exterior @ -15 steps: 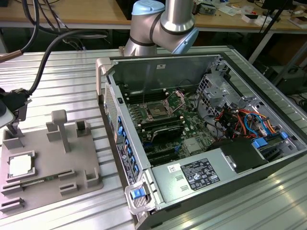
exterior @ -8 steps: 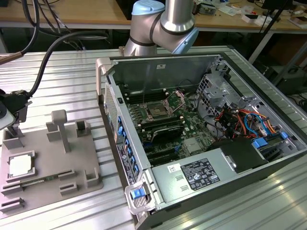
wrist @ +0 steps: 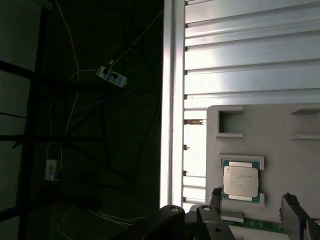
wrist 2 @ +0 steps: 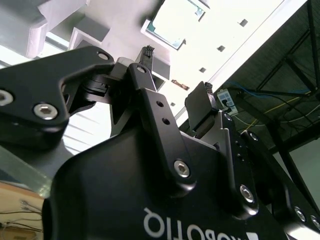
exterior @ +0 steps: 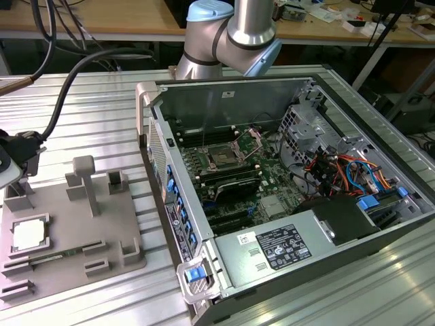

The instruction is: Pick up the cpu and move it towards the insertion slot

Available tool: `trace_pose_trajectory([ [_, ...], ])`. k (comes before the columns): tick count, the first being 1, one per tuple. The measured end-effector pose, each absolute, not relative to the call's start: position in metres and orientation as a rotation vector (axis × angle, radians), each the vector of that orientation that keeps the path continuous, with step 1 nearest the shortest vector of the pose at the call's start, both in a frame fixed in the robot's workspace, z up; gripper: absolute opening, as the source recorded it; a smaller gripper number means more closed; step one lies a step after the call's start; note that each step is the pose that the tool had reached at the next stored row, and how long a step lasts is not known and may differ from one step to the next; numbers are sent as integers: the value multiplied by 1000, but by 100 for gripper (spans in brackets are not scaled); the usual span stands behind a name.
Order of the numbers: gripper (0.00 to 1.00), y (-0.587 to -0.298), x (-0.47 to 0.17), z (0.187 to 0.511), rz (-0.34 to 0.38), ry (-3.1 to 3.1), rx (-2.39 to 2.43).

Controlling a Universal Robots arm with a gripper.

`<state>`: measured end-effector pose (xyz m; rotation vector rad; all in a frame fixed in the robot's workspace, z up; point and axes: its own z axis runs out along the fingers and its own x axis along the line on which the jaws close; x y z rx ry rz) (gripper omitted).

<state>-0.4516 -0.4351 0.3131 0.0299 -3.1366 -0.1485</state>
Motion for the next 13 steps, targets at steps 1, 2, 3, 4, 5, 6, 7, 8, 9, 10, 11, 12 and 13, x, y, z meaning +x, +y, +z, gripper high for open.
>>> trace_pose_trajectory([
  [1,55,-435,-452,313,-148,-3136,30],
  [2,55,-435,-452,313,-148,-3137,30],
  [3,55,-435,-452,313,-148,-3137,30],
  [4,55,-436,-452,312,-149,-3137,30],
  [5,55,-436,-452,312,-148,-3136,30],
  [6,55,-437,-452,312,-148,-3136,30],
  [7,55,-437,-452,312,-149,-3137,30],
  [8,55,-438,-452,311,-148,-3137,30],
  [9,55,-439,-452,311,-149,-3137,30],
  [10,55,-440,-452,310,-148,-3136,30],
  [11,55,-441,-452,309,-149,-3137,30],
  [12,55,-441,-452,309,-149,-3137,30],
  [13,55,-442,-452,307,-148,-3136,30],
])
